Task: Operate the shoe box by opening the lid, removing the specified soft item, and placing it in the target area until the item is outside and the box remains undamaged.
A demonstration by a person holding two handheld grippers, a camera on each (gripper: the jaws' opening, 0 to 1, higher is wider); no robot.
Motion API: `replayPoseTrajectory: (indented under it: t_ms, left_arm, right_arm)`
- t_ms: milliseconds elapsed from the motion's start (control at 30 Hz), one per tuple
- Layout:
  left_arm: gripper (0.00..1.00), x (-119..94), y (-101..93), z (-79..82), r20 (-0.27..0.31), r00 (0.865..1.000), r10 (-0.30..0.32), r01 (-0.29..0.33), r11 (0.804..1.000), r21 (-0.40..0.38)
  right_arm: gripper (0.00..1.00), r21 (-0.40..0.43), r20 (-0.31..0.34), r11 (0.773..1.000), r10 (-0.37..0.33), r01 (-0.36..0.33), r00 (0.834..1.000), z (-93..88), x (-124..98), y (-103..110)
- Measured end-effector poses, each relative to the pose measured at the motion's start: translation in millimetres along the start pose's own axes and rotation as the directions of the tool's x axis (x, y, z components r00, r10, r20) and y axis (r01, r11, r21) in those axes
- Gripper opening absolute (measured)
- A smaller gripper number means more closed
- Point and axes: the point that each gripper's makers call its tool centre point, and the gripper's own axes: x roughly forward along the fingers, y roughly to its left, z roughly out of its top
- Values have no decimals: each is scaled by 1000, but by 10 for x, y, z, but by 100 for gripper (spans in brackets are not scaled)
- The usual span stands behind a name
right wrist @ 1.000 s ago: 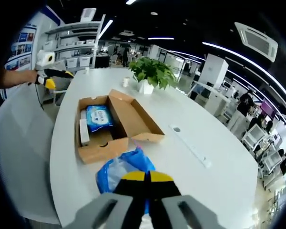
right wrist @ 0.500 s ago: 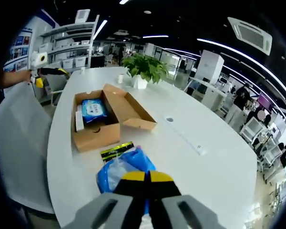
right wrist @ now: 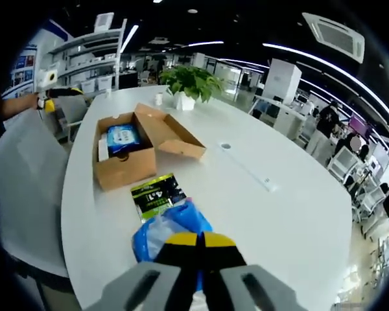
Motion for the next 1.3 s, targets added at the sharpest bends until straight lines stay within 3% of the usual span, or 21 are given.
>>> replayPoseTrajectory:
  t_ms: [500,700,1300]
  left_arm:
    - [88,34,7,-68,-21,999,25,-24,999,35]
    - [87,33,8,-33,-1,1000,23,-23,999,24]
    - [83,42,81,-88,-27,998,49,-49,998,28]
  right_arm:
    - [0,0,-58,999,50,-50,997,-379,150,-84]
    - [0,-22,-73,997,69,-71,995,-449,235,-111]
    - [0,-36,-143,994,95,-101,985,-709,467,-316]
